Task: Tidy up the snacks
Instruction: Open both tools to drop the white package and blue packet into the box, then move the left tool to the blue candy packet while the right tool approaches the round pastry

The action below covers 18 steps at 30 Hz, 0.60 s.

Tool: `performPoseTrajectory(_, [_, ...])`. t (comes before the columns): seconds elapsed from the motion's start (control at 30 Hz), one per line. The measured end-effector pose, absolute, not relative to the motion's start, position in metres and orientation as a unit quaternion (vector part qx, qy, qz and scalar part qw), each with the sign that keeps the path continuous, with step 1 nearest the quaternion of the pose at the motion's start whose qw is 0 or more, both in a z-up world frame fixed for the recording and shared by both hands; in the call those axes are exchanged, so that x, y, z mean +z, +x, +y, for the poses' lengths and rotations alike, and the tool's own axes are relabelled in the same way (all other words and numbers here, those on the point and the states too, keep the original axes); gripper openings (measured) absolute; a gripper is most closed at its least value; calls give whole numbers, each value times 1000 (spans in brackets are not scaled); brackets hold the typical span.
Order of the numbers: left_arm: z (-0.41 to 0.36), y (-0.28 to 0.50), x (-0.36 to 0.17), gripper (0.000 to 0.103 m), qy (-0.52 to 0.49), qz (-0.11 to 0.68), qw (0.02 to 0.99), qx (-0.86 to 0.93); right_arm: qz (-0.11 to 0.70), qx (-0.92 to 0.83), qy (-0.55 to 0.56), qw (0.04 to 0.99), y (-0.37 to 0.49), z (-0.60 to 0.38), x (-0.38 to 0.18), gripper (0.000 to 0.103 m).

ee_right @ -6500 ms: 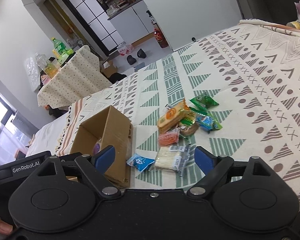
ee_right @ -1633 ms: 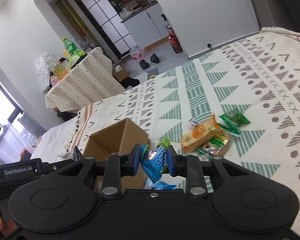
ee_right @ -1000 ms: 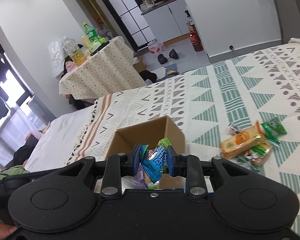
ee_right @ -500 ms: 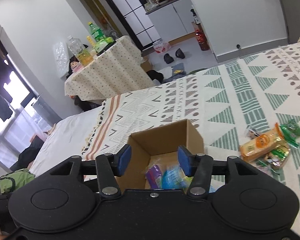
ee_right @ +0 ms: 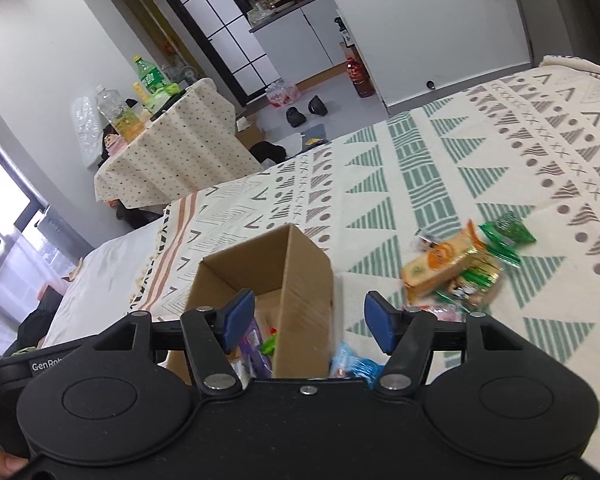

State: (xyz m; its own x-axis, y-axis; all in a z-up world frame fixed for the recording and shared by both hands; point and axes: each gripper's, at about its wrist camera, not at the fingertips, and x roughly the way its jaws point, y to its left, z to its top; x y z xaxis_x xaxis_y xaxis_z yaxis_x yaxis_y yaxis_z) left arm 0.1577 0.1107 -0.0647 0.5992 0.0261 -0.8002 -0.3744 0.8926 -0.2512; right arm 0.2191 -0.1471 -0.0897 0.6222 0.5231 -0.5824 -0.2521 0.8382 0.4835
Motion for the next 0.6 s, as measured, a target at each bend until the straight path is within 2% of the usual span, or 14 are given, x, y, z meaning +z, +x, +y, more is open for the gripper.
performPoseTrajectory(0.07, [104,157,-65,96,-196,434,872,110,374,218,181,883,216,-152,-89,64])
performPoseTrajectory(0.2, [88,157,-63,103,-185,432,877,99,366,210,185,887,212,-166,-88,75])
performPoseTrajectory(0.33, [73,159,-63,103,-174,431,881,92,363,201,193,889,211,-181,-89,79])
performPoseTrajectory(0.4, [66,160,-62,103,-172,429,882,91,360,196,195,891,210,-188,-89,84])
performPoseTrajectory(0.6, [43,163,-60,103,-160,422,889,77,354,185,203,894,208,-209,-90,88])
